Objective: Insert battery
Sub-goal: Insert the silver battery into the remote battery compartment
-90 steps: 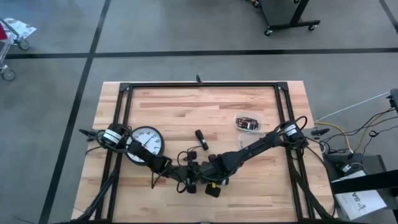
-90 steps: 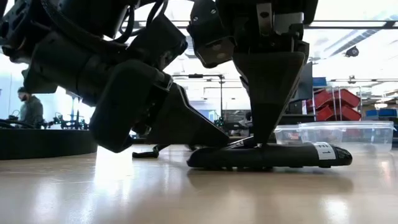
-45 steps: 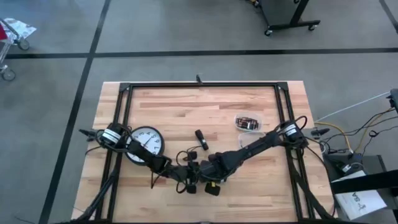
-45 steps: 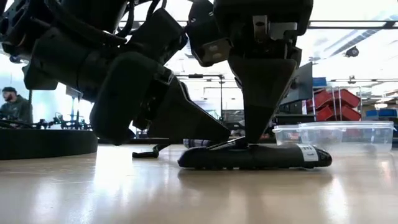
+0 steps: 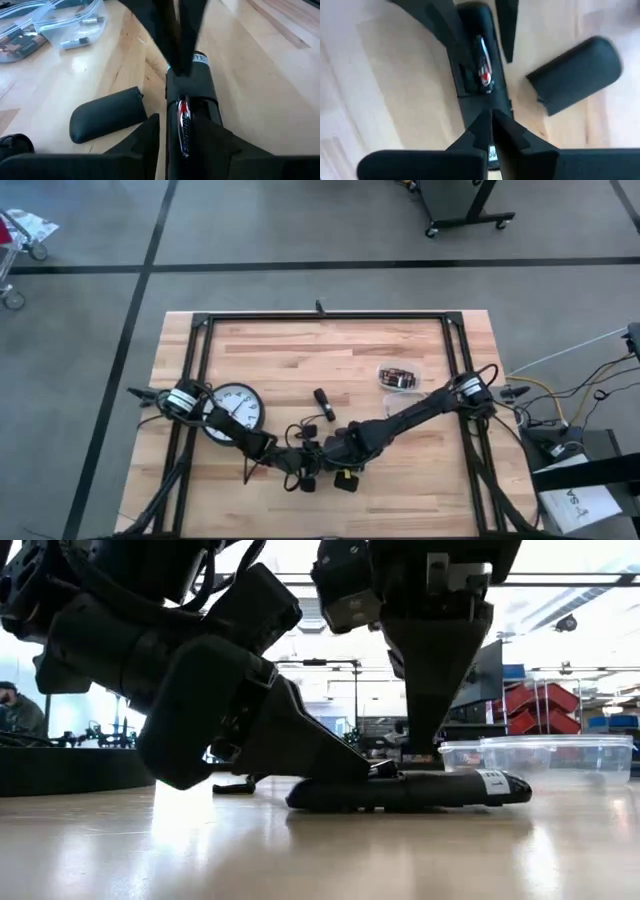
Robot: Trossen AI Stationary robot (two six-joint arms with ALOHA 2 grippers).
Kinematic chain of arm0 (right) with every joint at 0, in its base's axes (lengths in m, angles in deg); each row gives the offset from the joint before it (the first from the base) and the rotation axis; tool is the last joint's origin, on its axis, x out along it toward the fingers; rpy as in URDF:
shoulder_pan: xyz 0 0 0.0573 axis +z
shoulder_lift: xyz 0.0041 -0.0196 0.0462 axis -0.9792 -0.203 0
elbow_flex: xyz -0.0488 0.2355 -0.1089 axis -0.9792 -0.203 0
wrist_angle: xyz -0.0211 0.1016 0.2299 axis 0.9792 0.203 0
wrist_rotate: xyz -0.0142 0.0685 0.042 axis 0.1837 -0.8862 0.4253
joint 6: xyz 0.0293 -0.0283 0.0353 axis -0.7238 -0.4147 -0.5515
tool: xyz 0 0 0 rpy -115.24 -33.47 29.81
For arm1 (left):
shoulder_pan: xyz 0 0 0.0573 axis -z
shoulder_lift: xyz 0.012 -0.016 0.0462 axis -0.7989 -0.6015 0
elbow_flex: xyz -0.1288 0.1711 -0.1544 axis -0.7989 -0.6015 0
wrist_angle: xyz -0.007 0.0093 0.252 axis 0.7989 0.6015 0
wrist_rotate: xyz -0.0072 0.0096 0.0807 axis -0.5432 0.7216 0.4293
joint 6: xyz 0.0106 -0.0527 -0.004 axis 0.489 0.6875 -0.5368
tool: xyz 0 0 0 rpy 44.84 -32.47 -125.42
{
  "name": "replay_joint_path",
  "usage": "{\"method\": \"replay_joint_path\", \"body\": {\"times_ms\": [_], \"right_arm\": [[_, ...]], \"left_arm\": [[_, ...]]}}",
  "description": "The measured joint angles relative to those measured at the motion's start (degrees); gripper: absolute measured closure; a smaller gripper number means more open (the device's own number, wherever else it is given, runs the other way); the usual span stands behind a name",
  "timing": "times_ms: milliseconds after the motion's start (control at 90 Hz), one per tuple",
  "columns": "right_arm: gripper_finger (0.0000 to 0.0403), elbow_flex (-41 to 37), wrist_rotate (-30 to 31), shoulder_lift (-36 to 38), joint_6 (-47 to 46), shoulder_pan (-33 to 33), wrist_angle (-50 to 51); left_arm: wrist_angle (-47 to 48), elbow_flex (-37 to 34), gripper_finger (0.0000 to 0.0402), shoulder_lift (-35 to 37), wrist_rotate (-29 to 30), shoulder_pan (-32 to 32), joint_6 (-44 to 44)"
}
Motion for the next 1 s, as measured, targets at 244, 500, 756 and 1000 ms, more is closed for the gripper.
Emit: {"method": "replay_joint_path", "body": {"times_ms": [244,500,756,1000], "right_arm": [[0.0403,0.04,1.12,-0.57,2.01,-0.02,-1.06],[0.0403,0.04,1.05,-2.37,3.64,-0.02,-3.21],[0.0403,-0.03,1.01,-2.63,4.88,0.0,-4.41],[0.0403,-0.6,0.22,-2.63,9.49,-0.54,-5.16]], "left_arm": [[0.13,-0.02,0.0304,0.0,-0.24,-0.01,-0.01],[0.24,-0.04,0.0304,0.0,-0.57,-0.04,-0.07],[0.22,-0.09,0.0304,-0.02,-0.74,-0.02,-0.13],[-0.42,-0.15,0.0304,-0.02,-1.09,-0.07,-0.15]]}}
